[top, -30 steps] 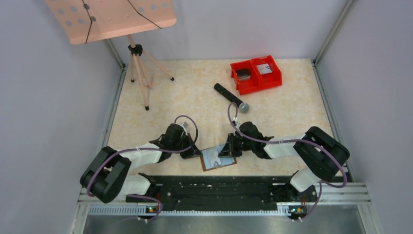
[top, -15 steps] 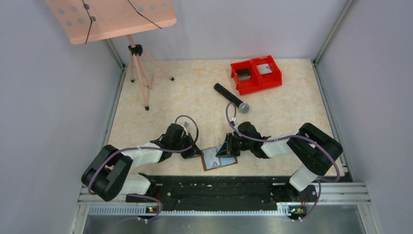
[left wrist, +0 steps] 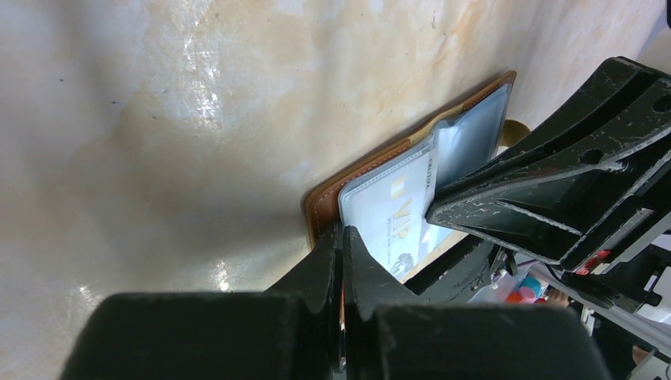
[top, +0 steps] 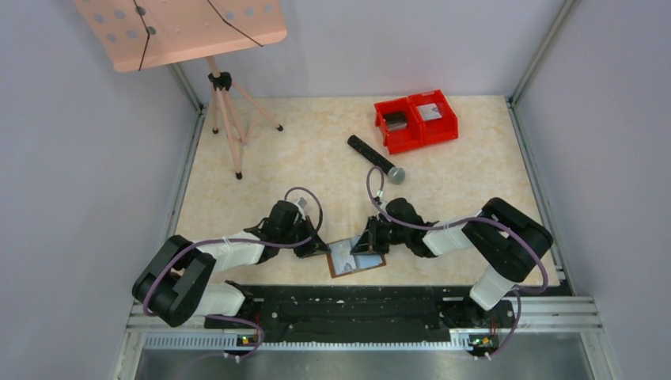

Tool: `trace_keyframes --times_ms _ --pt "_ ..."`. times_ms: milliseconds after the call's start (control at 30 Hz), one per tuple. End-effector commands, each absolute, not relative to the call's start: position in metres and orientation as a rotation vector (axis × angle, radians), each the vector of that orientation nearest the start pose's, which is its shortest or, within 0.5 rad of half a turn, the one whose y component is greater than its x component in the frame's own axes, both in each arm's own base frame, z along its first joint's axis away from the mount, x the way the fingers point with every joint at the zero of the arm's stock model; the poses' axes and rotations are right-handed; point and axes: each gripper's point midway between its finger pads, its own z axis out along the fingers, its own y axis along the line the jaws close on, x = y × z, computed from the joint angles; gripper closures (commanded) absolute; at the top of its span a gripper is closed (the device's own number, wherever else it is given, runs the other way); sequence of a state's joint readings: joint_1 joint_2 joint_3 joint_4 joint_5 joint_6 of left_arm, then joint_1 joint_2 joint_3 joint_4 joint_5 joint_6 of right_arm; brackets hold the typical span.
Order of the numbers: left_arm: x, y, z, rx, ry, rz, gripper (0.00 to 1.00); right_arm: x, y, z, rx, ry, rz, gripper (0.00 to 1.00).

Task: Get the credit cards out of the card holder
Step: Remove the credit card from the card holder.

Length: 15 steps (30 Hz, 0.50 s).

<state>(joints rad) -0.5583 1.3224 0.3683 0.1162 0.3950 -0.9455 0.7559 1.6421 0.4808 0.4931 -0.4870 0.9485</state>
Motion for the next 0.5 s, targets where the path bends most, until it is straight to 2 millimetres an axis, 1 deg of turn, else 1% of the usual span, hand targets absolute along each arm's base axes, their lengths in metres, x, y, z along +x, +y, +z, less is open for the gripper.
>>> trace_keyframes --times_ms 0,200,333,467 --pt "0.174 -0.223 0.008 -0.322 2.695 -1.017 1.0 0.185 0.324 0.035 -0.064 2.505 1.384 1.0" --pt "0.175 -0.219 0.007 -0.318 2.705 -0.972 1.0 0.185 0.317 0.04 -0.097 2.501 1.333 1.0" --pt "0.176 -0.219 0.007 -0.312 2.707 -0.965 1.0 0.188 0.302 0.038 -0.095 2.519 1.243 1.0" --pt "0.176 -0.217 0.005 -0.309 2.716 -0.945 1.0 0.192 0.285 0.04 -0.073 2.517 1.19 1.0"
